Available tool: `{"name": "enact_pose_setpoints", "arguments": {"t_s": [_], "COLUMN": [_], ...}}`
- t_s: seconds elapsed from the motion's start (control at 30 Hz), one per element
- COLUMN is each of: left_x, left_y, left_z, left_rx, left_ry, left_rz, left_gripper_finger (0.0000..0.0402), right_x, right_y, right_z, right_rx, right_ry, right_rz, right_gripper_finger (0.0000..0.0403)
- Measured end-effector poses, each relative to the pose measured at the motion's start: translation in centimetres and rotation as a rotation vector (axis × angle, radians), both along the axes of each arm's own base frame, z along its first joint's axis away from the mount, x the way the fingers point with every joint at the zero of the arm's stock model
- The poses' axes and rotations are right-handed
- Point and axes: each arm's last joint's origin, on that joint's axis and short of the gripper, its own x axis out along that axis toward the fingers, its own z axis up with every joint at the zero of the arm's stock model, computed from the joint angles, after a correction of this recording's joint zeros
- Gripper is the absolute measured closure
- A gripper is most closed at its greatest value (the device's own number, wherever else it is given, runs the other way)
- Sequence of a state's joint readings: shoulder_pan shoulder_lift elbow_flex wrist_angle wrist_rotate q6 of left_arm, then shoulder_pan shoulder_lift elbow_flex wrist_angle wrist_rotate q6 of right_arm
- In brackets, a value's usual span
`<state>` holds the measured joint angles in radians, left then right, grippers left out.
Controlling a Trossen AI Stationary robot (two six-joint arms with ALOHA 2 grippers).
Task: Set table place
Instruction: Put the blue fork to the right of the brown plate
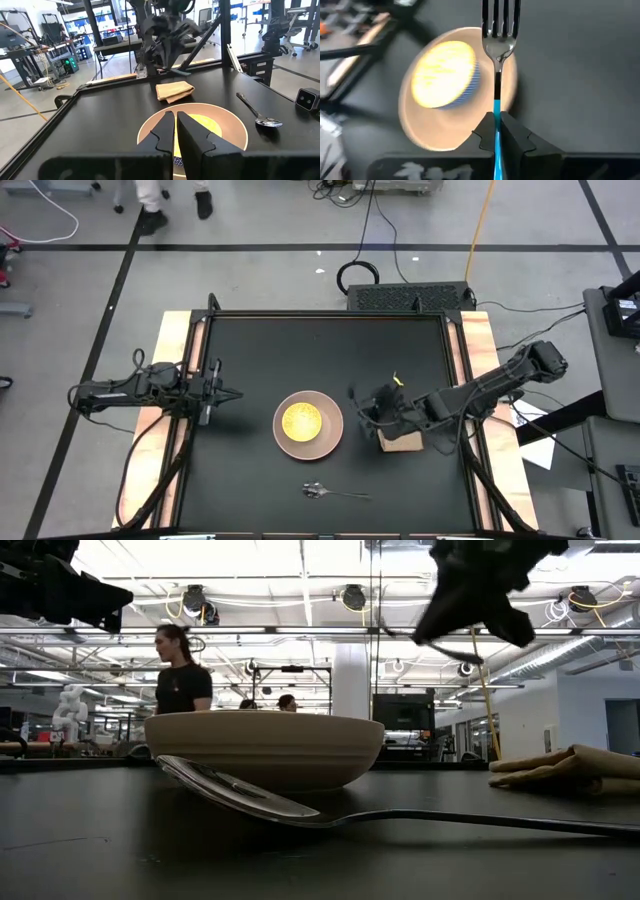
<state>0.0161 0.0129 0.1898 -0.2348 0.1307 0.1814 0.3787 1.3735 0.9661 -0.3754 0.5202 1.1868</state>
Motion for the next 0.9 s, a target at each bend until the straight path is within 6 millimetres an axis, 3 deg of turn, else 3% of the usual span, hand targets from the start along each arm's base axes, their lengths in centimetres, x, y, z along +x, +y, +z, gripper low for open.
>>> {"name": "enact_pose_setpoints", "arguments": {"t_s": [0.23,0.5,0.9], "left_x": [0.0,0.0,0.0], "left_y": [0.0,0.0,0.0], "left_z": [-0.1,0.0,0.0], "left_rx": [-0.002,0.0,-0.002], "left_ry": [0.007,0.004,0.001], "left_rz": [0.0,0.0,-0.001], "left_gripper_finger": [0.0376,0.0376,0.0376], "right_x": [-1.0,0.4,2.6], "right_y": [-0.1,0.9,1.3], "right_z": [-0.8,-3.1,-5.2], "right_rx": [0.127,0.301,0.367], "right_ry": [0.057,0.163,0.217], "right_rz": [-0.171,-0.166,-0.291], "right_gripper_finger": [0.0403,0.0403,0.0403]}}
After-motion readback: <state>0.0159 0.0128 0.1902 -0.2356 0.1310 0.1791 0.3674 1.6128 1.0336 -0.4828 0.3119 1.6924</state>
